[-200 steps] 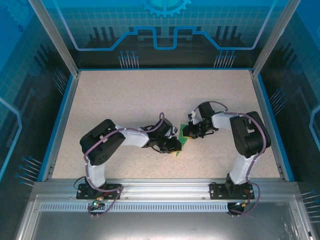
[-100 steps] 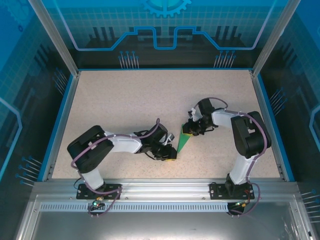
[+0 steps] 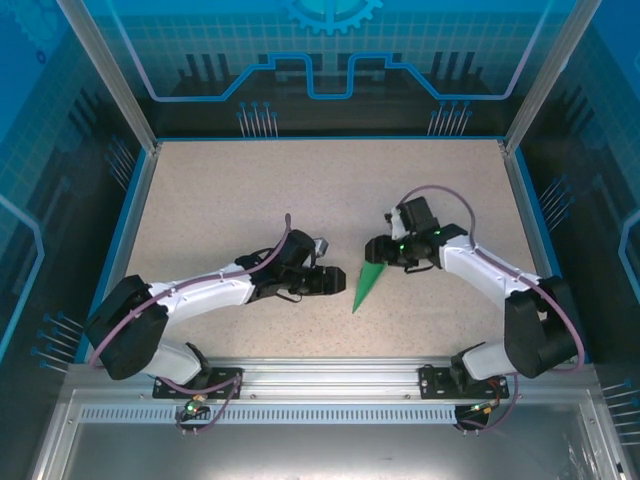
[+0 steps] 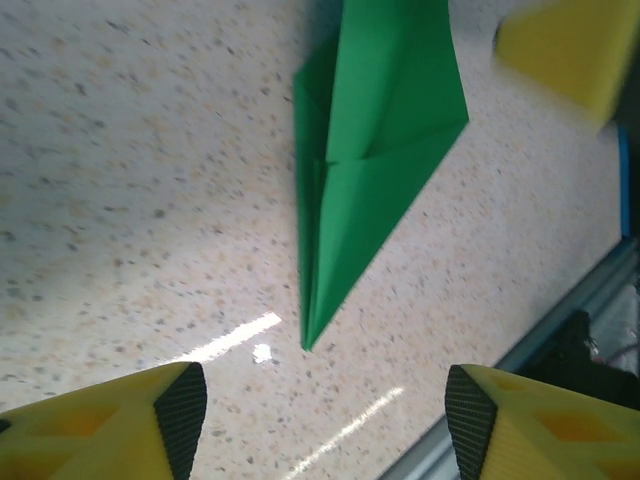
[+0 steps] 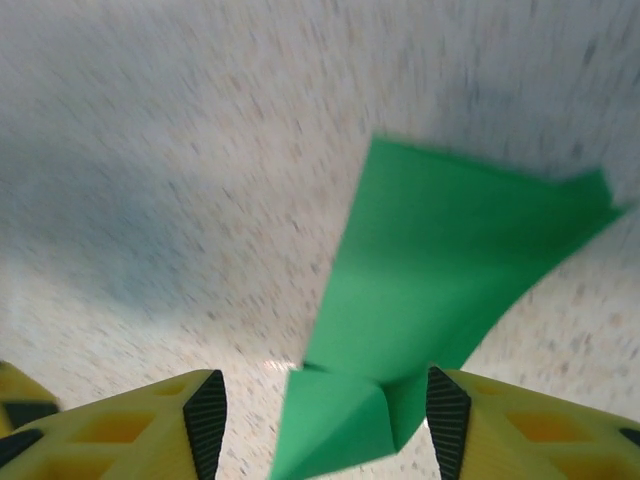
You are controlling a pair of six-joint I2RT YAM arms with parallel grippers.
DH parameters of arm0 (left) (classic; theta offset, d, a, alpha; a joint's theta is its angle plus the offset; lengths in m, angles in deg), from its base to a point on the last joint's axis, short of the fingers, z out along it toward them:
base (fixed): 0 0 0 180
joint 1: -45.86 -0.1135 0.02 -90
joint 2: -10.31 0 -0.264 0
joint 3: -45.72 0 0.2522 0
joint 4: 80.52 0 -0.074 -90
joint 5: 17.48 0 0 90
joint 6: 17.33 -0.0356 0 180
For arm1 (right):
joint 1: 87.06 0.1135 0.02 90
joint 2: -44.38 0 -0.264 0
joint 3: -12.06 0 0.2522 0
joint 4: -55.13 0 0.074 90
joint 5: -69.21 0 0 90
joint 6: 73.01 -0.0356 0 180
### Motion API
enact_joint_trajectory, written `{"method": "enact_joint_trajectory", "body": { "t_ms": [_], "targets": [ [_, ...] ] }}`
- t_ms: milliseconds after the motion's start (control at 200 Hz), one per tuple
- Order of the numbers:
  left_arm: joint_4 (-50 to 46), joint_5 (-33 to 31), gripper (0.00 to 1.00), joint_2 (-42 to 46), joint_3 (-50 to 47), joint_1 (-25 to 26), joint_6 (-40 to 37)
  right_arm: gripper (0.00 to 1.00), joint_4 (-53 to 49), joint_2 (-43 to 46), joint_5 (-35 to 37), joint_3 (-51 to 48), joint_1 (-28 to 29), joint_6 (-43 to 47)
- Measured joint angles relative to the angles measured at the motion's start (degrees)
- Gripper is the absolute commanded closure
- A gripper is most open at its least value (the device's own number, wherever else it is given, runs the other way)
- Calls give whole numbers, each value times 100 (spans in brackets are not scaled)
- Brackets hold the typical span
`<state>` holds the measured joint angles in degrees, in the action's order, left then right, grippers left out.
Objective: Fold a paper plane with a square sheet of paper (fold left side to right side)
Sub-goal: Pick up the paper plane at the center of the table.
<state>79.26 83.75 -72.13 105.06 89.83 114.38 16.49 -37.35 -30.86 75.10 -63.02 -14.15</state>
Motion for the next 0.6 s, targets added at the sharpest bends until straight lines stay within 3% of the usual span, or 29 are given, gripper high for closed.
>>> {"method": "enact_joint_trajectory", "body": {
  "t_ms": [360,600],
  "targets": [
    [-251,-417,29,0,164,0,-138,36,-175,-238,918,-258,575,-669],
    [-273,-459,28,0,164,0,-138,28,-229,181,1279,-428,601,-844]
  ]
}}
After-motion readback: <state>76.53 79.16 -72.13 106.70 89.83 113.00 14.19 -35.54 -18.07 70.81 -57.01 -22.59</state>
